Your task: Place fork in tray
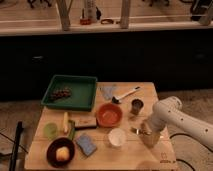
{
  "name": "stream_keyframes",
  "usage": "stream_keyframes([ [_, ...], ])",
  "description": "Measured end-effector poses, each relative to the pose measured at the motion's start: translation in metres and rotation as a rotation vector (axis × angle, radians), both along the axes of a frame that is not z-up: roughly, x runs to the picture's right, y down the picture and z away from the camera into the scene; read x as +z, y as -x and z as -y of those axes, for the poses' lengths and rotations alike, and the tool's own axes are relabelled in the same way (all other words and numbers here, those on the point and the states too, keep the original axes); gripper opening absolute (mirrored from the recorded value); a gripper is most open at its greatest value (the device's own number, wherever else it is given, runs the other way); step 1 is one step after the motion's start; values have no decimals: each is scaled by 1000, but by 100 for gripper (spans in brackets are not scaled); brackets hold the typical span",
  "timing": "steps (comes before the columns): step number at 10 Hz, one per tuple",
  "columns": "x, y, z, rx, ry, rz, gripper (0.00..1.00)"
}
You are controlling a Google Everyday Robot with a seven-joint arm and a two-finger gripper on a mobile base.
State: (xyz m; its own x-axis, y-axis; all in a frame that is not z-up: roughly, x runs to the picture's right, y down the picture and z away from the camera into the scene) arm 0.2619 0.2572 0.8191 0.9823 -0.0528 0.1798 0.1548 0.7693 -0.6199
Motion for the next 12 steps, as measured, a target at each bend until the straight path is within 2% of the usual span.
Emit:
stream_keyframes([
  [5,4,-6,1,25,20,-28,17],
  [7,2,-7,2,18,23,-29,3],
  [8,2,-8,1,21,25,-30,0],
  [12,5,-10,0,37,47,-49,0],
])
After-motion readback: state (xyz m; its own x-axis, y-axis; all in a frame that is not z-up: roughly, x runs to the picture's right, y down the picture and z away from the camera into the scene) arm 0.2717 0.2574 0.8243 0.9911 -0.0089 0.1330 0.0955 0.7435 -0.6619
